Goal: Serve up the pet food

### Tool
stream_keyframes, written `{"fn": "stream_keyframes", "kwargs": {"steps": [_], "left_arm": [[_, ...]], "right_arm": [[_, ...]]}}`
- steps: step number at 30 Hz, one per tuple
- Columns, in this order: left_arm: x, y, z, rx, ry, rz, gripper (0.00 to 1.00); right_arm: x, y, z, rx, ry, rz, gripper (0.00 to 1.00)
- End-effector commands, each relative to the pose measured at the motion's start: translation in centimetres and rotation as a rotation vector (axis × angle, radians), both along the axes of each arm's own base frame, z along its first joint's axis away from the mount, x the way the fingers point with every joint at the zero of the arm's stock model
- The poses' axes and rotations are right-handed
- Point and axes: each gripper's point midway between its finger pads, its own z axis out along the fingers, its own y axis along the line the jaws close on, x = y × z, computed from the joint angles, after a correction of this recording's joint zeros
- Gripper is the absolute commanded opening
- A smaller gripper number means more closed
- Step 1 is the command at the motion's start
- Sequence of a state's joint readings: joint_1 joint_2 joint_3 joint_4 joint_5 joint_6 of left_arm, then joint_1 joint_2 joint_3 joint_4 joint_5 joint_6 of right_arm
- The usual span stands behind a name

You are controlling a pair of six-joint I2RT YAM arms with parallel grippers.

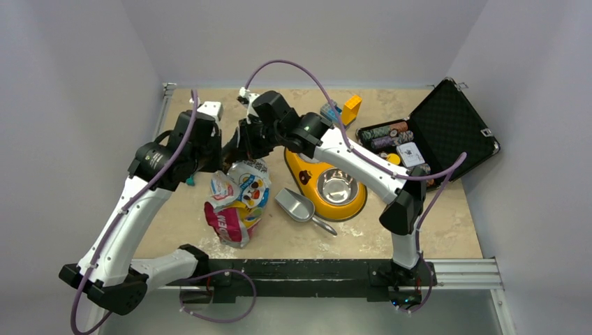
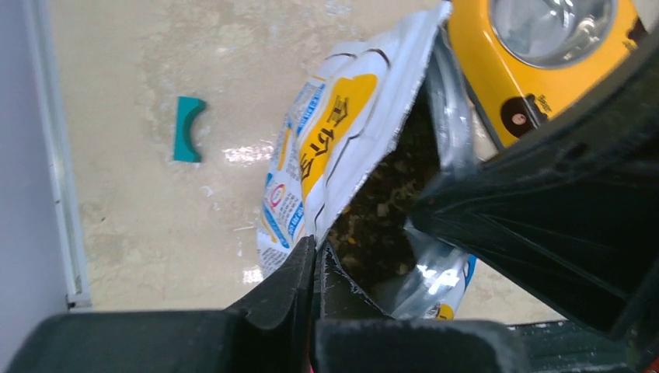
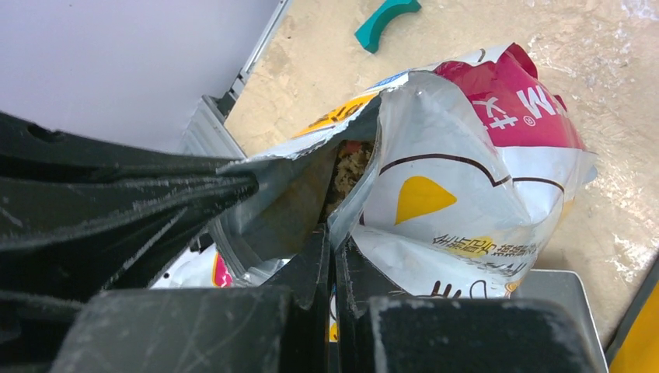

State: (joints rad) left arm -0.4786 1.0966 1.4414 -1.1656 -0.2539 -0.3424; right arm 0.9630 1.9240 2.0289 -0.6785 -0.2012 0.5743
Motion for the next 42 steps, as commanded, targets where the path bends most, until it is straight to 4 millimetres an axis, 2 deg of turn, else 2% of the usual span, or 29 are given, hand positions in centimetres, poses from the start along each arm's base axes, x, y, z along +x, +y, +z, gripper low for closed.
{"fn": "stream_keyframes", "kwargs": {"steps": [1,4,7,9,10,13,15,18,20,24,27,30,31,34,38,42], "left_arm": [[-1.0,5.5,4.1,0.124,-0.113,0.223,0.00],[-2.0,8.3,7.1,0.159,-0.205,0.350,0.00],[-2.7,9.0,8.5,0.136,-0.255,0.367,0.00],[-2.5,7.8,8.0,0.109,-0.241,0.301,0.00],[-2.4,6.6,7.2,0.081,-0.207,0.241,0.00],[-2.2,3.8,5.6,-0.003,-0.159,0.128,0.00],[-2.1,2.3,5.2,-0.063,-0.154,0.078,0.00],[-2.1,1.3,5.7,-0.113,-0.159,0.049,0.00],[-1.9,1.3,5.9,-0.108,-0.154,0.054,0.00],[-1.8,1.5,6.0,-0.099,-0.149,0.069,0.00],[-1.8,1.7,6.1,-0.094,-0.152,0.079,0.00],[-2.0,2.2,6.0,-0.067,-0.136,0.089,0.00],[-2.2,2.4,5.9,-0.056,-0.127,0.090,0.00],[-3.0,2.8,4.8,-0.031,-0.086,0.093,0.05],[-4.5,2.4,1.9,-0.073,-0.026,0.085,0.26],[-5.0,1.8,0.5,-0.122,-0.020,0.076,0.38]], "right_arm": [[0.1,0.5,9.0,0.173,-0.162,0.039,0.00],[1.3,0.1,9.8,0.167,-0.188,0.021,0.00],[2.7,-0.8,9.9,0.167,-0.181,-0.001,0.00],[3.4,-1.5,9.6,0.158,-0.178,-0.010,0.00],[3.5,-1.6,9.4,0.153,-0.174,-0.006,0.00],[3.3,-1.8,8.2,0.120,-0.137,0.006,0.00],[2.7,-2.0,6.7,0.079,-0.089,0.004,0.01],[1.6,-3.1,3.7,-0.022,-0.028,-0.034,0.20],[0.3,-3.7,2.5,-0.081,-0.016,-0.051,0.30],[-1.6,-4.7,0.6,-0.198,-0.039,-0.111,0.44],[-2.1,-4.7,-0.4,-0.229,-0.037,-0.131,0.45],[-2.4,-4.0,0.4,-0.202,-0.037,-0.115,0.36],[-2.4,-3.9,1.0,-0.191,-0.046,-0.119,0.30],[-2.7,-3.3,3.5,-0.122,-0.064,-0.102,0.01],[-3.9,-2.8,7.8,0.003,-0.121,-0.074,0.00],[-4.7,-2.4,9.7,0.077,-0.129,-0.047,0.00]]}}
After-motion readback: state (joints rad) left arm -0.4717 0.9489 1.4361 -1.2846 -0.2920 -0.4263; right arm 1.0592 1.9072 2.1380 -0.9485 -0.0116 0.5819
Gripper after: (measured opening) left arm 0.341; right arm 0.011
